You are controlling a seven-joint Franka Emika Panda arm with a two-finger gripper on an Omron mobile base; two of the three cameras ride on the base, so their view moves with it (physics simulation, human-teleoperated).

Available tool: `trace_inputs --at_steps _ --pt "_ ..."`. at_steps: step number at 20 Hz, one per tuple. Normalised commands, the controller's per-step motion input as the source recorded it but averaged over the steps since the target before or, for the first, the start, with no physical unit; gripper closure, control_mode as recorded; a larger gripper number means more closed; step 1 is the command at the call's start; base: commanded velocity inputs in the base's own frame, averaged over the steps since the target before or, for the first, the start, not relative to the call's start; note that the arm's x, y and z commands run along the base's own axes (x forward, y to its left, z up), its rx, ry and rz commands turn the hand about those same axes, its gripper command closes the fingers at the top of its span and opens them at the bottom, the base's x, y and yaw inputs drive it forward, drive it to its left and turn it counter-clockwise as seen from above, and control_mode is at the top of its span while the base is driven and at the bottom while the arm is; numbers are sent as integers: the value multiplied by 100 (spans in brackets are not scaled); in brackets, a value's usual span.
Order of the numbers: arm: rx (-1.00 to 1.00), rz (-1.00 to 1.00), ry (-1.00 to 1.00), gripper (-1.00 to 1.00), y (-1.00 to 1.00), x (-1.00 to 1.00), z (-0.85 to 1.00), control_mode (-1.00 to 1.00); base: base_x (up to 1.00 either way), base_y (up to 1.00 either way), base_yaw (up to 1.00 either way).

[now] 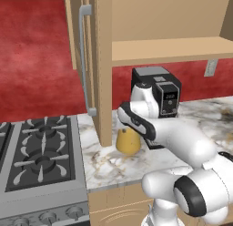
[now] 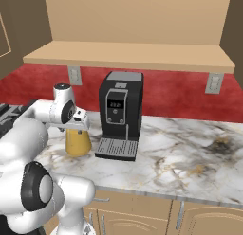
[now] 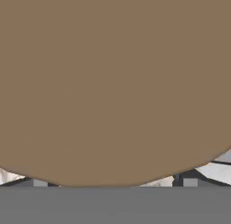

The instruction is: There is a tray on the dining counter. Grab the cup, mug, and pitcher and place them on the tray. The pitcher may be placed next to the tray if it cannot fit the tray.

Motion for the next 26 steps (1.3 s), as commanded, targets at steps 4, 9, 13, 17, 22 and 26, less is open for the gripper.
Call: trace_inputs --at_steps 4,9,13,17,22,26 --pt "0 0 0 -100 7 36 -29 -100 0 0 0" --pt "1 0 2 -100 2 18 -23 -100 0 0 0" --pt "0 0 7 -100 0 0 -10 -100 0 0 0" --pt "0 0 3 -100 0 0 -1 -100 0 0 0" --pt "0 0 0 -100 0 0 0 -100 0 0 0" --pt "0 0 0 -100 0 0 0 -100 0 0 0"
